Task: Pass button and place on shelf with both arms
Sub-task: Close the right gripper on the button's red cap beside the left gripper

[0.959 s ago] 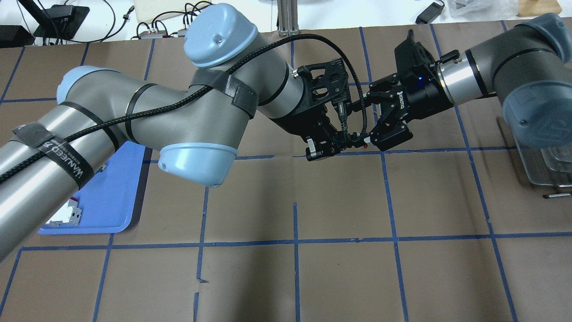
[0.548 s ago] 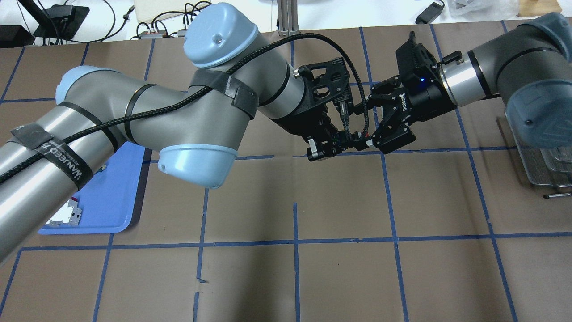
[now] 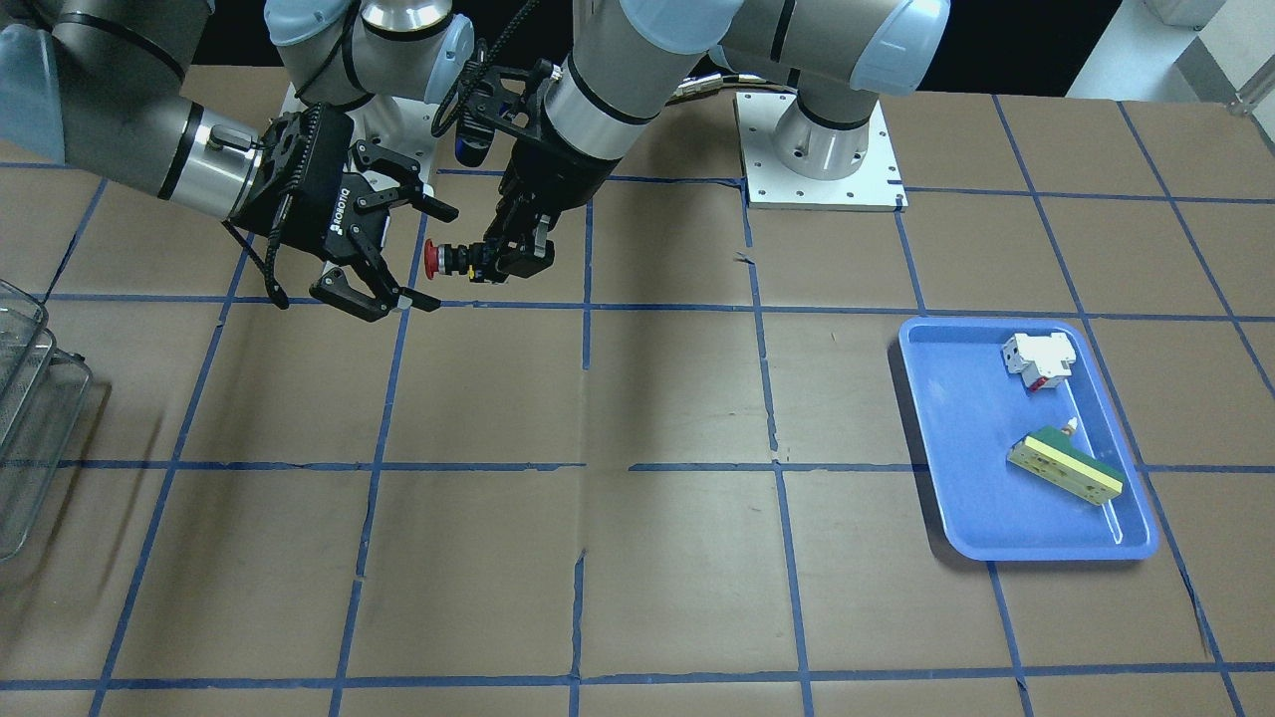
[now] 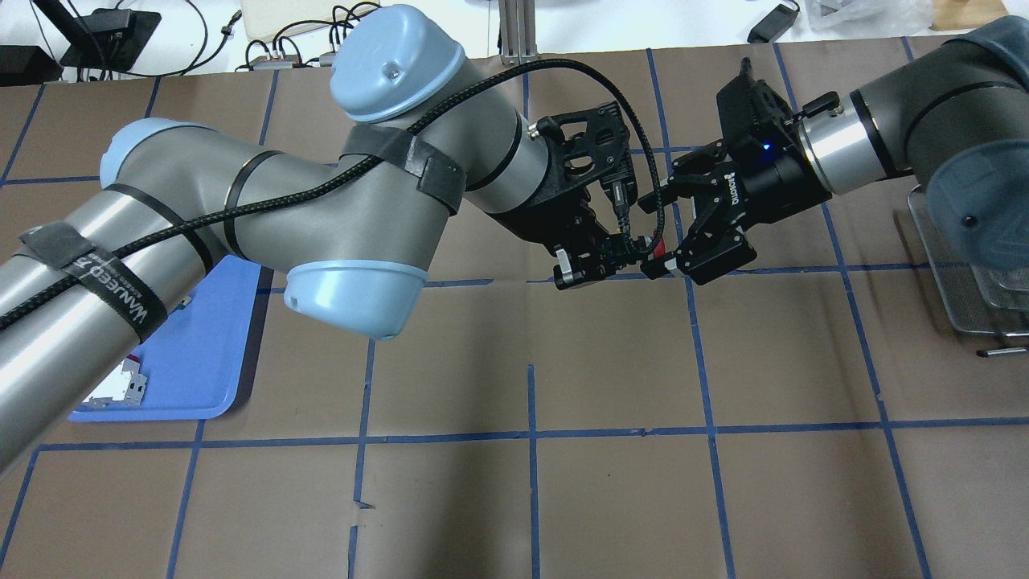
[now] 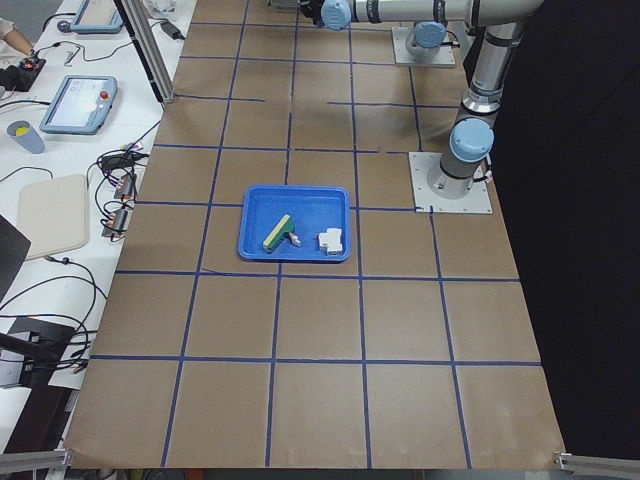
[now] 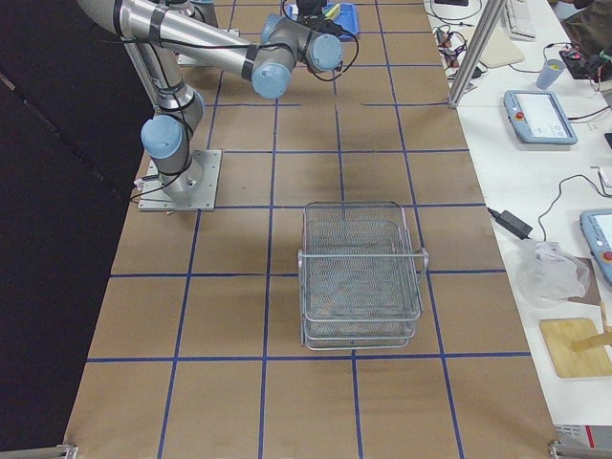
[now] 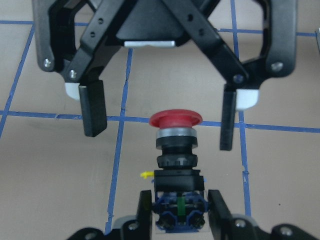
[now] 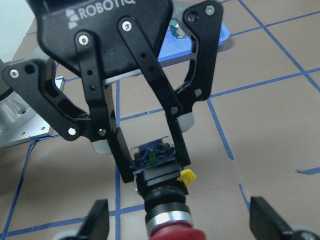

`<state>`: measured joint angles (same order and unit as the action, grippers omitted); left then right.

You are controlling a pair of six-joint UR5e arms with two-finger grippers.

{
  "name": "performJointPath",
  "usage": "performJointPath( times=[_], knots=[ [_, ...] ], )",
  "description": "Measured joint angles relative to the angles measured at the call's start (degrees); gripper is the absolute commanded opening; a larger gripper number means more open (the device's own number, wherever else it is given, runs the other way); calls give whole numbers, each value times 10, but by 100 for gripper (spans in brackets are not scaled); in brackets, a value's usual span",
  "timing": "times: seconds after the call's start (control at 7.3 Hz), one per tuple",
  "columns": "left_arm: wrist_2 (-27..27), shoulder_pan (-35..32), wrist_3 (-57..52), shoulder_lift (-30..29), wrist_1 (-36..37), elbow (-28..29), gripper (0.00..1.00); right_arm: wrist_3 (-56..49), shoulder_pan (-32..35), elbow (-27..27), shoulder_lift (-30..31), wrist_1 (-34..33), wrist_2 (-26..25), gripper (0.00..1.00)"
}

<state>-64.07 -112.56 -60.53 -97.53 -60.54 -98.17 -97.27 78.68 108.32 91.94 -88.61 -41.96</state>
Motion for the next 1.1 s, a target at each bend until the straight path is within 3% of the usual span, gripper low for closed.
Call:
performJointPath(
  times=[0.68,0.82,1.1],
  knots=[
    [1,1,2,2,1,0,0,-1,1,2,1,24,0,92],
    [1,1,2,5,1,0,0,-1,1,1,0,34,-1,86],
    [1,0,7,9,1,0,0,-1,1,-2,1,40,-2,48]
  ],
)
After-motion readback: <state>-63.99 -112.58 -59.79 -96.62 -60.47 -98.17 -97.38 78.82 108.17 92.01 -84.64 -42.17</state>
